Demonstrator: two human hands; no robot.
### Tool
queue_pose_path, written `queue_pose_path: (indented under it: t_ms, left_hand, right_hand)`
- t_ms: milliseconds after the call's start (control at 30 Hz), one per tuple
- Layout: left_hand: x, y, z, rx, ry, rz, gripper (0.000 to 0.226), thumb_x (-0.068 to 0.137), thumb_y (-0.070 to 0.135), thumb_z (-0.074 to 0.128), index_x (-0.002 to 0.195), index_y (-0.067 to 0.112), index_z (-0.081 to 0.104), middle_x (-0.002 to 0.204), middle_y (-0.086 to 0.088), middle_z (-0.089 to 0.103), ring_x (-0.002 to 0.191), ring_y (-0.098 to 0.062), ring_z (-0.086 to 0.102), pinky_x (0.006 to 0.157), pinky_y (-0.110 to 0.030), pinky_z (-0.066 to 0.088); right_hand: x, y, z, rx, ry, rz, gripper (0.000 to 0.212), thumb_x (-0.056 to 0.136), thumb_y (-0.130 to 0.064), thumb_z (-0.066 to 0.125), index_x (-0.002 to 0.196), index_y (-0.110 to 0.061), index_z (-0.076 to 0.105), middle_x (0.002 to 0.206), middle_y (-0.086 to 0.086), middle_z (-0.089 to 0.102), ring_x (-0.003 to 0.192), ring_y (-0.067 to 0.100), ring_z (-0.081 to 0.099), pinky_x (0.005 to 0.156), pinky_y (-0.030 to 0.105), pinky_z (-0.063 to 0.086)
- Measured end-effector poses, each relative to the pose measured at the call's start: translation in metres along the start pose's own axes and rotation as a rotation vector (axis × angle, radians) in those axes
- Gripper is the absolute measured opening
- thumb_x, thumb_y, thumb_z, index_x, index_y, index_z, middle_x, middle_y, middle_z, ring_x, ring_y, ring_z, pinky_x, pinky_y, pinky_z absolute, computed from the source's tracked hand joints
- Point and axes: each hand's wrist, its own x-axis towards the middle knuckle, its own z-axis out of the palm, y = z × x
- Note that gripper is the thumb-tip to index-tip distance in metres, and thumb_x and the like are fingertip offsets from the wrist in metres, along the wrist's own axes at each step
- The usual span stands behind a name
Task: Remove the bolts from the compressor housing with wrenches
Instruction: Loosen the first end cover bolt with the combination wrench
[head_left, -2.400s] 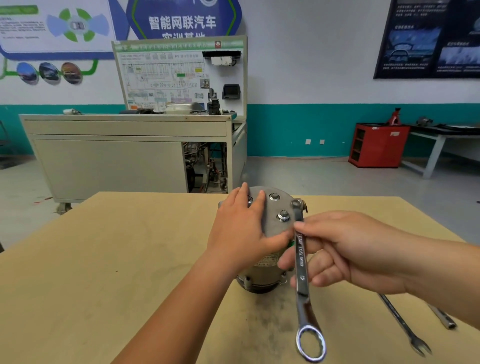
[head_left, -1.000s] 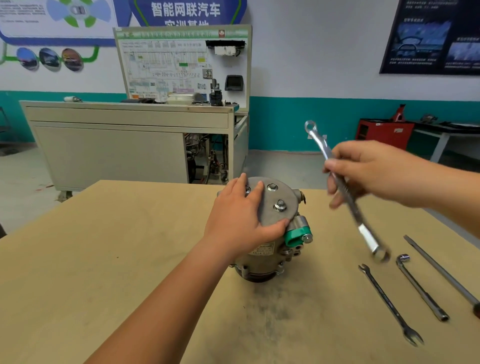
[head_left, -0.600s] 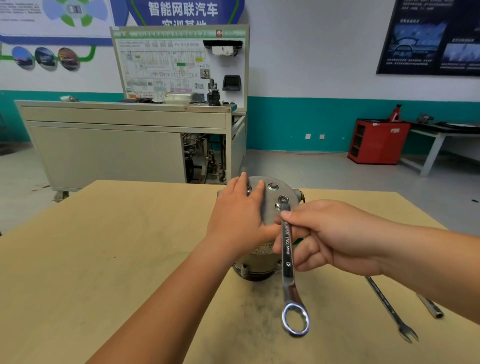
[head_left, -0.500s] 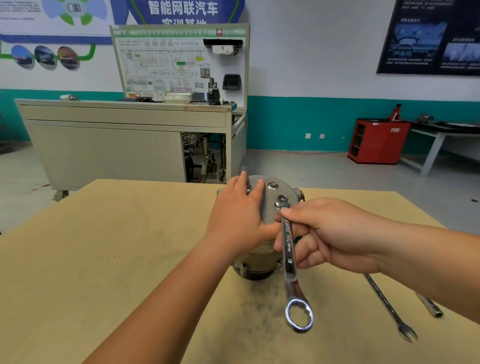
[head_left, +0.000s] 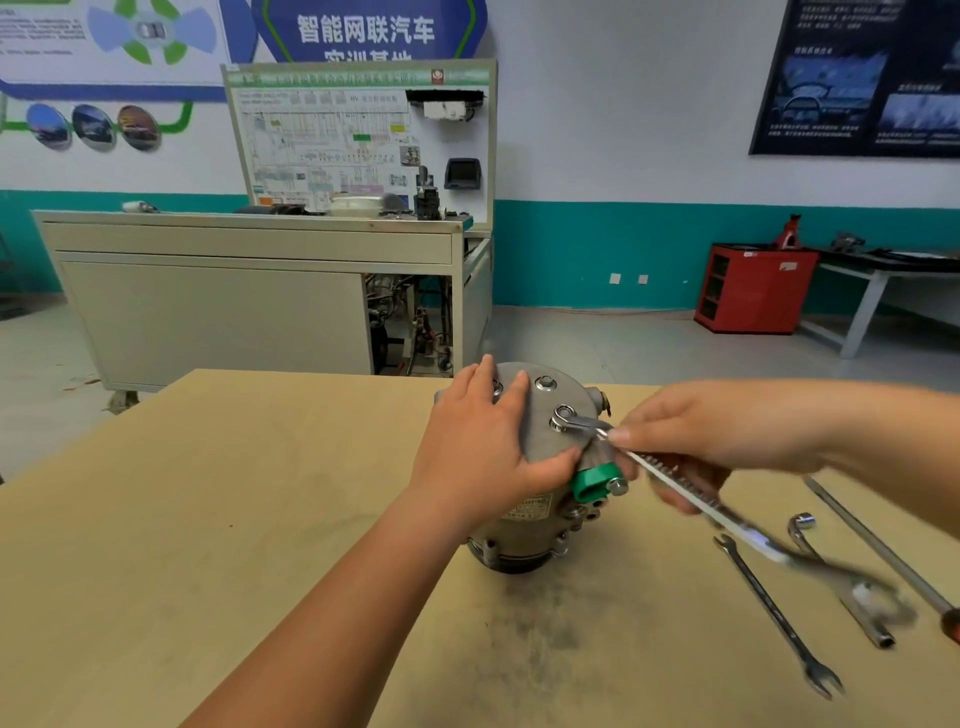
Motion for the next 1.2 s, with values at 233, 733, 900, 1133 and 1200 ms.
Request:
queue_pose_path:
  t_ms: [233,733,900,1133,1200]
  left_hand:
    - [0.000,0.000,0.001,0.016,-0.021,-0.013,0.102,0.068,0.080,0.021,0.152,0.022,0.020,0.159,-0.013,0.013,0.145,-0.027,0.012,0.117,-0.036,0.014]
    - [0.003,0.002,0.004,0.007,-0.023,0.002,0.093,0.079,0.076,0.038,0.152,0.021,0.021,0.159,-0.014,0.013,0.145,-0.028,0.011,0.116,-0.037,0.014]
    - [0.002,0.000,0.007,-0.001,-0.001,-0.010,0.091,0.079,0.076,0.039,0.152,0.023,0.020,0.160,-0.012,0.012,0.145,-0.027,0.011,0.117,-0.037,0.013]
    - [0.000,0.003,0.002,0.005,0.012,-0.013,0.107,0.064,0.082,0.017,0.152,0.020,0.022,0.159,-0.015,0.013,0.145,-0.027,0.012,0.116,-0.036,0.014]
    - [-0.001,0.005,-0.001,0.002,0.003,-0.020,0.116,0.053,0.080,0.004,0.152,0.021,0.020,0.159,-0.014,0.011,0.146,-0.027,0.010,0.117,-0.036,0.011]
  right_hand:
    - [0.015,0.010,-0.044,-0.824,0.324,-0.099,0.052,0.069,-0.069,0.021,0.074,-0.032,0.056,0.067,-0.007,0.056,0.062,0.006,0.050,0.059,0.023,0.040]
    - [0.024,0.028,-0.073,-0.556,0.439,-0.222,0.019,0.095,-0.038,0.040,0.087,-0.040,0.058,0.093,-0.016,0.058,0.087,0.002,0.052,0.073,0.023,0.037]
    - [0.006,0.031,-0.060,-0.297,0.530,-0.182,0.019,0.096,-0.027,0.045,0.090,-0.029,0.064,0.076,-0.005,0.064,0.071,0.005,0.062,0.063,0.017,0.046]
    - [-0.009,-0.009,0.023,0.330,0.143,-0.226,0.020,0.096,-0.020,0.043,0.093,-0.010,0.061,0.065,0.004,0.070,0.055,0.013,0.067,0.046,0.017,0.050]
    - [-0.008,-0.013,0.040,0.487,0.098,-0.208,0.020,0.097,-0.019,0.042,0.096,-0.007,0.059,0.064,0.006,0.070,0.050,0.015,0.066,0.041,0.017,0.047]
